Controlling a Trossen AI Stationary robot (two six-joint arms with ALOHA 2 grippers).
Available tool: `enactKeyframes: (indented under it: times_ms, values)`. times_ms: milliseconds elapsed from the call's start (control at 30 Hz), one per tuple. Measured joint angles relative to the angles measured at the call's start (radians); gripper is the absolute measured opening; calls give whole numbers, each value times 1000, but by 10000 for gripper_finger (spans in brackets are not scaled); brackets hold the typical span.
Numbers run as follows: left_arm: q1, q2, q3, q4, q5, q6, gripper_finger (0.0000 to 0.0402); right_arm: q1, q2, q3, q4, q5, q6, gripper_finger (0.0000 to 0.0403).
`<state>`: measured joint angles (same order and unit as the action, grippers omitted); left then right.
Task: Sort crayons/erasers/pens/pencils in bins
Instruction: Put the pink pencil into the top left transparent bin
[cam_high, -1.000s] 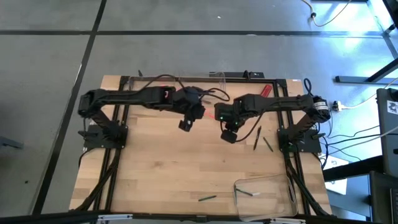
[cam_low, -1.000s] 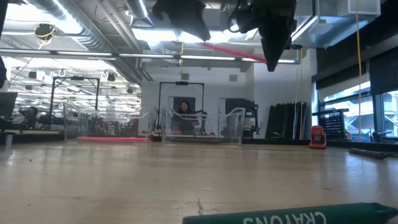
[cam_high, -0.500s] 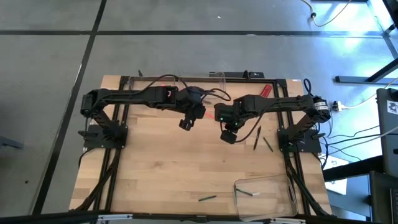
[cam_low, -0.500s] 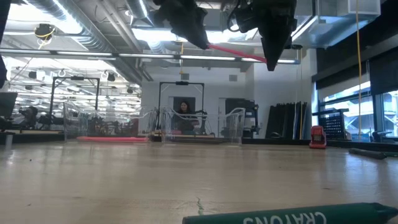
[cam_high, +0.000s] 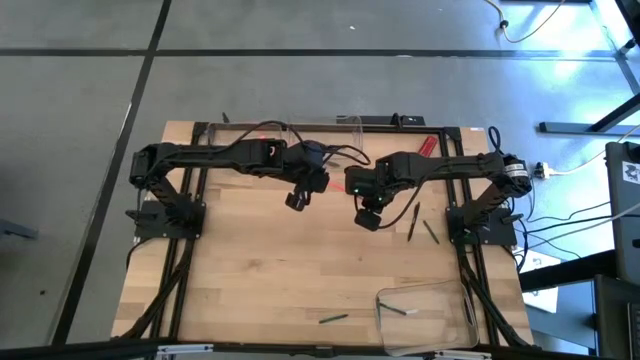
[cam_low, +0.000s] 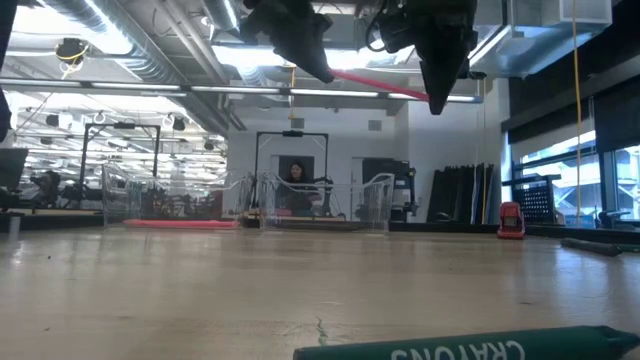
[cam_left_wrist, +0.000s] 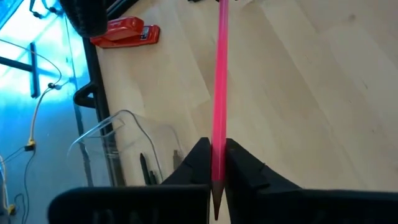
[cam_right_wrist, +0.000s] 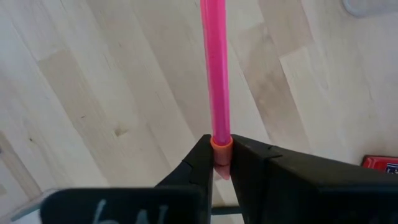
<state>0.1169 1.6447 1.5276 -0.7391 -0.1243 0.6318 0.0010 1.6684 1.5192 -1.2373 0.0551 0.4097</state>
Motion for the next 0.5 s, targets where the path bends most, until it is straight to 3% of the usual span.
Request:
enactKeyframes:
  times_ms: [367,500]
  values:
    - [-1,0,0,1,1,9,6,0,0,0,2,-27,31,43]
    - [-1,0,0,2,0,8,7,0,0,0,3,-26,27,62]
